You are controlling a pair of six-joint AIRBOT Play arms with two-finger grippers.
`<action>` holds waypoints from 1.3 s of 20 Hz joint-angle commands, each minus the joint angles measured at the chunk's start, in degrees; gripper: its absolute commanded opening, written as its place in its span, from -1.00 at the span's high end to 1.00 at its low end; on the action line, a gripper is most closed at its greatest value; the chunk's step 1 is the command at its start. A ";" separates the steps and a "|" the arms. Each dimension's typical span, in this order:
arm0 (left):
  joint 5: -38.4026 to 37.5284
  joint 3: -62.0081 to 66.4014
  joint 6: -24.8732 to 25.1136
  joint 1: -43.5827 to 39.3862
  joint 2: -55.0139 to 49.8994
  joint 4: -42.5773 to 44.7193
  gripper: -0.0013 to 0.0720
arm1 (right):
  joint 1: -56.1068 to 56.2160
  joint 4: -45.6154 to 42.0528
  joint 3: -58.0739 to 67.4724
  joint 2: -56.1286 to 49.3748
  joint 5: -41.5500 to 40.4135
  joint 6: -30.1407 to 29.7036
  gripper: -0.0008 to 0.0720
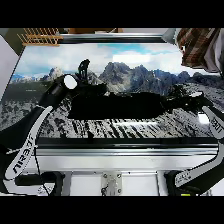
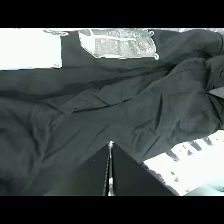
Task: Fold the clothes and pants, and hang the long-sleeved shirts on hangers.
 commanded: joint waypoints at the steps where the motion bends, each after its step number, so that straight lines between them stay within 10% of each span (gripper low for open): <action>1: -0.02 4.04 -0.50 -1.68 -5.11 0.02 0.93 | 0.09 -4.87 2.43 1.68 2.40 2.25 0.92; 12: -4.96 31.61 -0.42 -11.10 -32.06 -4.70 0.93 | 6.82 -32.33 31.91 11.32 25.14 20.96 0.92; 26: -8.68 37.29 -0.46 -12.79 -37.44 -4.33 0.93 | 21.81 -32.68 42.71 11.32 26.60 25.68 0.92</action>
